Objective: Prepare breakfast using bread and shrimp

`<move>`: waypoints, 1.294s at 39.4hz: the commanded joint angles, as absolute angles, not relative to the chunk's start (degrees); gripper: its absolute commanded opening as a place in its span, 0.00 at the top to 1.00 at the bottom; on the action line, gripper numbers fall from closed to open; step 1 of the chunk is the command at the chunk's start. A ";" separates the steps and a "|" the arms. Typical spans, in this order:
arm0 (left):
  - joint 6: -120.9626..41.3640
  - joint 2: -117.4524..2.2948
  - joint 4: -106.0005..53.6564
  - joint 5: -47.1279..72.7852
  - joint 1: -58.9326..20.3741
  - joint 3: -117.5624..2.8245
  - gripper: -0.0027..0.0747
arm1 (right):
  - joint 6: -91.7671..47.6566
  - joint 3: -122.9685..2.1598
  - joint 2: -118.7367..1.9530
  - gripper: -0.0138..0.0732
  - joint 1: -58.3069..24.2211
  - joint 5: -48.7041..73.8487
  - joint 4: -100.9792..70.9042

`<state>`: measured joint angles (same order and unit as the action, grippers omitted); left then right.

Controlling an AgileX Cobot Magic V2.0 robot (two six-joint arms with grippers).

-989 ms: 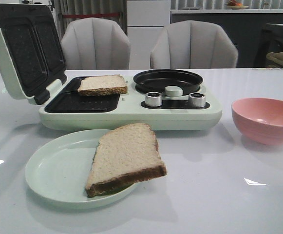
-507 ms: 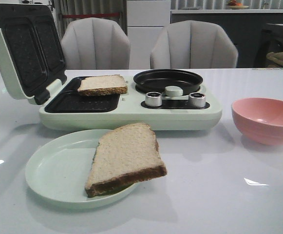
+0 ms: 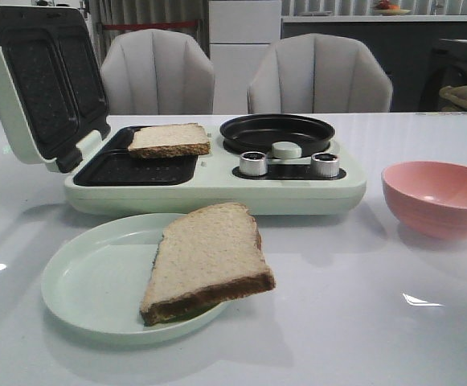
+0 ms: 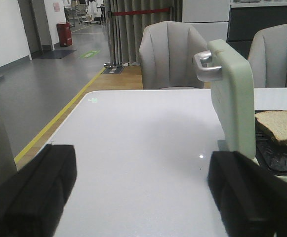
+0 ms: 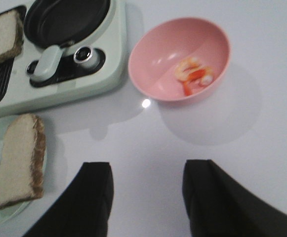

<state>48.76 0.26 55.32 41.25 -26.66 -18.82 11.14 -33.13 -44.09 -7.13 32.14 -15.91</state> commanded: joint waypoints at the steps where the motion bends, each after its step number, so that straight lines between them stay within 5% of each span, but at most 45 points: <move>1: 48.93 0.00 57.28 38.31 -27.02 -20.09 0.18 | 3.55 -37.88 -49.98 0.33 -9.05 30.57 -24.97; 28: 48.93 0.00 57.28 38.31 -27.02 -20.09 0.18 | -20.81 -56.41 -92.16 0.33 -21.18 27.31 -54.67; 51: 48.93 0.00 57.28 38.31 -27.02 -20.09 0.18 | -20.81 -68.13 -106.12 0.38 -25.20 29.01 -56.26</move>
